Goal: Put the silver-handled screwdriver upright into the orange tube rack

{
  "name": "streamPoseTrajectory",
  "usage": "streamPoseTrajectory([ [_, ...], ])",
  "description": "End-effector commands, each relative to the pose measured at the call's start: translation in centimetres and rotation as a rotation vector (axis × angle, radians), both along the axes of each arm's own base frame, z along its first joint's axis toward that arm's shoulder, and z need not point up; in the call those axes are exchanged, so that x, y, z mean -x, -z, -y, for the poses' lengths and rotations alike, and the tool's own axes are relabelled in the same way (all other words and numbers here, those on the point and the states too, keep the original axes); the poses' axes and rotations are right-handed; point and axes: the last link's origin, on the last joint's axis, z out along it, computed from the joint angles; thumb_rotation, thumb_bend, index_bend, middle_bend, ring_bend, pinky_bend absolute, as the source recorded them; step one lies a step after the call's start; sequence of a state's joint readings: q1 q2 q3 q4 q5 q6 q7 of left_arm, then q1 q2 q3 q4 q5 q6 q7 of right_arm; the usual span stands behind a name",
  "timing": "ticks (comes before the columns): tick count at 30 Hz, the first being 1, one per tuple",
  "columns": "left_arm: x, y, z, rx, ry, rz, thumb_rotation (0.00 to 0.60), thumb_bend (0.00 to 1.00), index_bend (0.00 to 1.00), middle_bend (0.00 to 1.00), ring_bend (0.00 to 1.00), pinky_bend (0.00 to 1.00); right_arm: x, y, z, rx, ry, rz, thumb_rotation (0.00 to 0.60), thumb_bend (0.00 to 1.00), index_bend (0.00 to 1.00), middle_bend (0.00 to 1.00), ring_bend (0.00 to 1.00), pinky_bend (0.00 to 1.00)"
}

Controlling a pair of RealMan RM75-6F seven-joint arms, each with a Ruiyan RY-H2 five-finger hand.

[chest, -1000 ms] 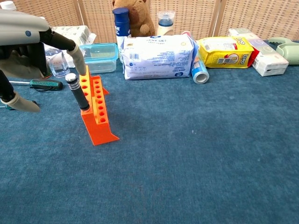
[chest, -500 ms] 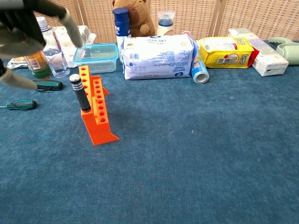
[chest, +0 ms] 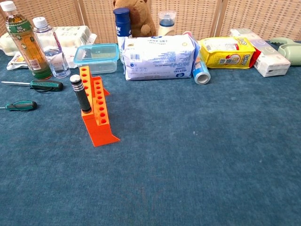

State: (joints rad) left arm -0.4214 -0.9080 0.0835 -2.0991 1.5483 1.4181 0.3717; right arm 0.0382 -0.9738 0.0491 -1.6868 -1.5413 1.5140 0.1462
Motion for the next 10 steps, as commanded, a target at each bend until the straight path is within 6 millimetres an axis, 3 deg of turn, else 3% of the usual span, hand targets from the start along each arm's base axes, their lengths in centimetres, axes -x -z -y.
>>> streamPoseTrajectory([
  [1,5.2,-2.3,1.8,-0.123,-0.074,-0.021,0.600,0.11,0.00,0.00,0.00,0.22,-0.2,0.1,0.1,0.000,-0.011,-0.002,0.600,0.00,0.04,0.00,0.00,0.00],
  [3,7.8,-2.3,3.8,-0.180,-0.117,-0.007,0.600,0.11,0.00,0.00,0.00,0.21,-0.4,0.1,0.2,0.011,-0.033,-0.002,0.600,0.00,0.04,0.00,0.00,0.00],
  [10,12.1,-2.1,7.3,-0.240,-0.255,0.059,0.600,0.11,0.00,0.00,0.00,0.16,-0.4,-0.2,0.1,0.047,-0.025,-0.007,0.600,0.00,0.04,0.00,0.00,0.00],
])
